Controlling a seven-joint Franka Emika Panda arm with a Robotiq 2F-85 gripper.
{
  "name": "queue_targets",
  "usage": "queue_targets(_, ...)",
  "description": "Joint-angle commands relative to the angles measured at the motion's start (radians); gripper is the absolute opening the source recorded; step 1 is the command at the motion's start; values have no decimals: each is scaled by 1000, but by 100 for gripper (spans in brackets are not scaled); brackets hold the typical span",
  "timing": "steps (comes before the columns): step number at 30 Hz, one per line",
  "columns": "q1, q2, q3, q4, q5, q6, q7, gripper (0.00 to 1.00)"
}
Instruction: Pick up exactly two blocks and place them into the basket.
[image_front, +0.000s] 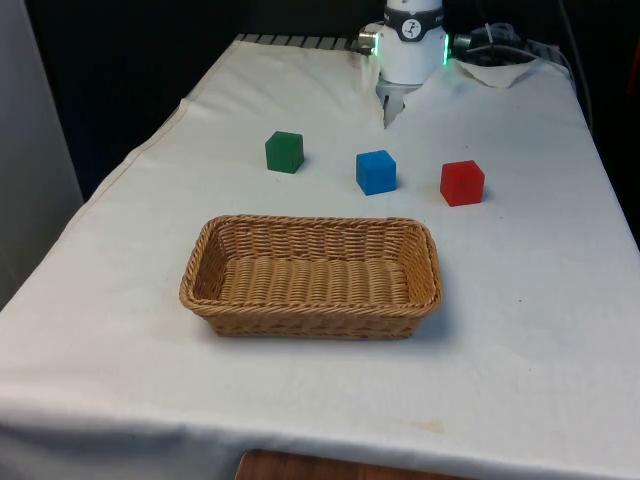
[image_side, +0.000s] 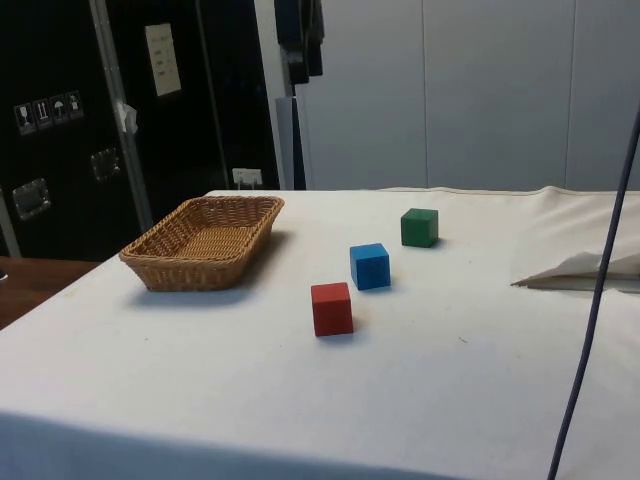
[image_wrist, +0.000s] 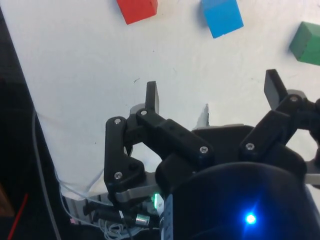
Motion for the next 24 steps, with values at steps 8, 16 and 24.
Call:
queue_targets(8, -8, -12, 1, -67, -7, 76, -48, 100)
queue_targets(16, -15, -10, -1, -123, -7, 149, -93, 100)
queue_targets(24, -22, -6, -5, -177, -5, 224, -141, 100)
